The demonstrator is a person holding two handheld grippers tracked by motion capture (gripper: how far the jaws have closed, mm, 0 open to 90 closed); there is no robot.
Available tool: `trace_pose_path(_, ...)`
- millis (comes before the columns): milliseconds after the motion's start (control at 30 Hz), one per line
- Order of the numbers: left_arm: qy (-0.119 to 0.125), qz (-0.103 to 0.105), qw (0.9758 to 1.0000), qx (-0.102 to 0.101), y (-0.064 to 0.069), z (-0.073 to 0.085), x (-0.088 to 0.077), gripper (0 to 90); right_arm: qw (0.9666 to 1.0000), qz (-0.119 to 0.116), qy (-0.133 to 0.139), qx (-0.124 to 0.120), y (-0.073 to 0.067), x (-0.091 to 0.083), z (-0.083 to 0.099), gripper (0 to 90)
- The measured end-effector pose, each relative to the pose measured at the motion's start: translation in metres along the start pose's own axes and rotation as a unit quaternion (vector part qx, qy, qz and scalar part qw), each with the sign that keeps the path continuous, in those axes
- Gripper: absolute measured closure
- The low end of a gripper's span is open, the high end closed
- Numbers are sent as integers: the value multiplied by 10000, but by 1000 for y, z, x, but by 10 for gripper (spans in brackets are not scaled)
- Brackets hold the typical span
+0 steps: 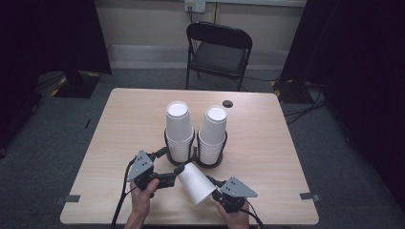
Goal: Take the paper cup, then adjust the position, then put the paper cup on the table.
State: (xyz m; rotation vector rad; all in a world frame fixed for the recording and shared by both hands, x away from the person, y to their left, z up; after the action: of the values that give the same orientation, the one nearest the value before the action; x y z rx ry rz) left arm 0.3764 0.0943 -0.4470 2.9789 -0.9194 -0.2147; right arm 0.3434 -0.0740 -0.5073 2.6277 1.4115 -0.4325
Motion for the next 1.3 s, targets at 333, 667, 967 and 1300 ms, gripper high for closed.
trace_pose_path(333,-109,-85,9992,369,1,7,-2,188,9996,-27,-134,229,7,-6,1,860)
trace_pose_path(667,-286,-214,9940,1038,1,13,-7,188,9985,-110,-239,488,15,-10,-1,861)
trace_pose_path(967,-525,-44,9871,1510,4,20,-6,189,9957,-474,-458,646,20,-10,-5,861)
trace_pose_path(1300,-597,139,9757,2105,24,22,-10,173,9923,-625,-890,594,23,-13,-9,861)
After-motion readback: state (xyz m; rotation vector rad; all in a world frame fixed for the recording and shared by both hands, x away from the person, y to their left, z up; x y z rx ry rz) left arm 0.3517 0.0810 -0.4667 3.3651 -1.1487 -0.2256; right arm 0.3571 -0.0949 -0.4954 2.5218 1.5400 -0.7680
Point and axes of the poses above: each handheld gripper's, and its own axes: x roughly forward along the jaws, z roughly out of its underside, y roughly to its right, the point moved 8 cm from there along x, roughly forward along the jaws, and after that the axes turned 11 degrees about -z, right-handed, at the moved point
